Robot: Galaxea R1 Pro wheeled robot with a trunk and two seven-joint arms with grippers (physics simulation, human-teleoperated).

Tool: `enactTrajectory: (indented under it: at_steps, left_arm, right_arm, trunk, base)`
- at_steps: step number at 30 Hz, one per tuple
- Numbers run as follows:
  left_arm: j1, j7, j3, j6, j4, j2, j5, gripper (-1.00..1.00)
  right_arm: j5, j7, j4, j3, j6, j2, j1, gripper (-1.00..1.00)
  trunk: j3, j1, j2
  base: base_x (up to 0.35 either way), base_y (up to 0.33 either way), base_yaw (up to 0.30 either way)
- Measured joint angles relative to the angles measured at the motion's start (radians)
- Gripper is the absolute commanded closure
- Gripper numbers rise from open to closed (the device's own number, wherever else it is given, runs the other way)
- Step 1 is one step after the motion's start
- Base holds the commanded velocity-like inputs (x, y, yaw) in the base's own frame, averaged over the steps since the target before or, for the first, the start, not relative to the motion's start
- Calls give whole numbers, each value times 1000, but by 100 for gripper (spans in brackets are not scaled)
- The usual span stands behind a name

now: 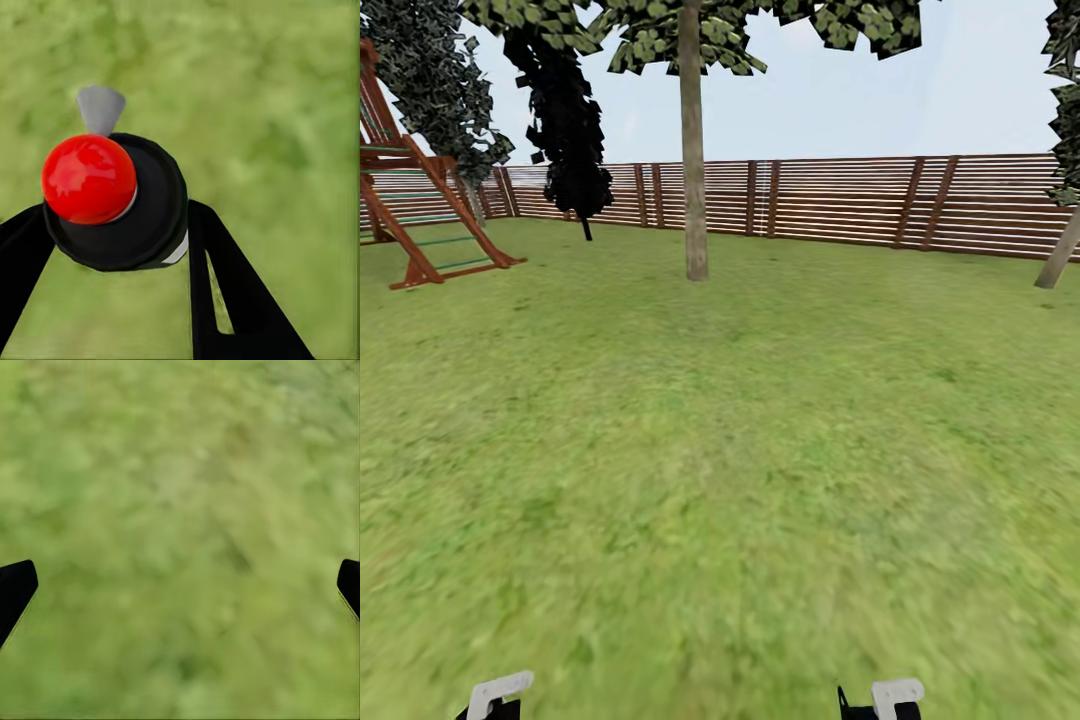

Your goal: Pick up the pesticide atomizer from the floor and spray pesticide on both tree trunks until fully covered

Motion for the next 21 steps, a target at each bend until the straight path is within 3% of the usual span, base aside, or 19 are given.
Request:
enactTrajectory:
  at_steps: [5, 9, 13, 21]
  left_arm:
    - [0, 0, 0, -1, 0, 2, 1, 100]
    - [0, -1, -1, 0, 0, 1, 0, 100]
    - [0, 0, -2, 2, 0, -3, 1, 100]
    - [0, 0, -1, 2, 0, -3, 1, 100]
  right_arm:
    - [1, 3, -21, 6, -3, 2, -1, -100]
    - [-1, 3, -132, 18, -4, 0, -2, -100]
    - [2, 3, -79, 20, -5, -2, -1, -100]
    - [2, 1, -71, 22, -6, -3, -2, -100]
  trunk:
    - [0, 0, 0]
    - [0, 0, 0]
    - [0, 0, 0]
    - [0, 0, 0]
  base:
    - [339, 0, 0]
    - [339, 0, 0]
    - [339, 0, 0]
    - [339, 0, 0]
